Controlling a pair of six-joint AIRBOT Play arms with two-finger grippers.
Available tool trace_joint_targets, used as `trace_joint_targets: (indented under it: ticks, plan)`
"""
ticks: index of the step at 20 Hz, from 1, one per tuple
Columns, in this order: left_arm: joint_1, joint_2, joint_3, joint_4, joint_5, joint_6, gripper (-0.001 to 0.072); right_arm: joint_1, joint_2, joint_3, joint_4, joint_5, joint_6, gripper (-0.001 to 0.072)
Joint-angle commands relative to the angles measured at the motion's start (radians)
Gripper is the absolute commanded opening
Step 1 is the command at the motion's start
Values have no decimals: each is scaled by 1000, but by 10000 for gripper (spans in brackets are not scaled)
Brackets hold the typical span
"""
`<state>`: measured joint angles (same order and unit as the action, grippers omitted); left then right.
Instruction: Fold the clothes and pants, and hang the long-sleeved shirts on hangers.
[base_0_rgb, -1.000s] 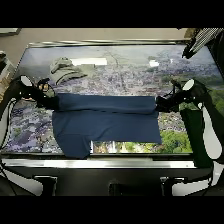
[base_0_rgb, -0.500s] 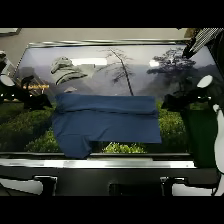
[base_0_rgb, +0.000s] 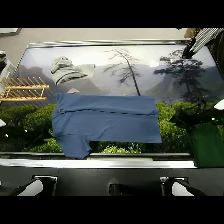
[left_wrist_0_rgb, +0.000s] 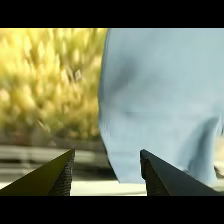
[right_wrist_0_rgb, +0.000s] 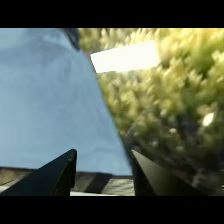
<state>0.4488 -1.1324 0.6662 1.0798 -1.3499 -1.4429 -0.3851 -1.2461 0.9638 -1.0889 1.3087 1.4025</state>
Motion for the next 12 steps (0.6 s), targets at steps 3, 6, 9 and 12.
trace_joint_targets:
  ticks: [3, 6, 9, 12]
  plan:
    - [10, 59, -172, -86, 68, 8, 473, -6, 21, -58, 95, 6, -20, 418]
    - [-3, 58, -192, -98, 109, 8, 472, -6, 22, -58, 120, 28, -20, 417]
    - [-48, 58, -219, -113, 151, 8, 471, -6, 31, -58, 143, 44, -20, 417]
    - [-97, 58, -250, -150, 208, 7, 468, -6, 55, -58, 153, 47, -20, 417]
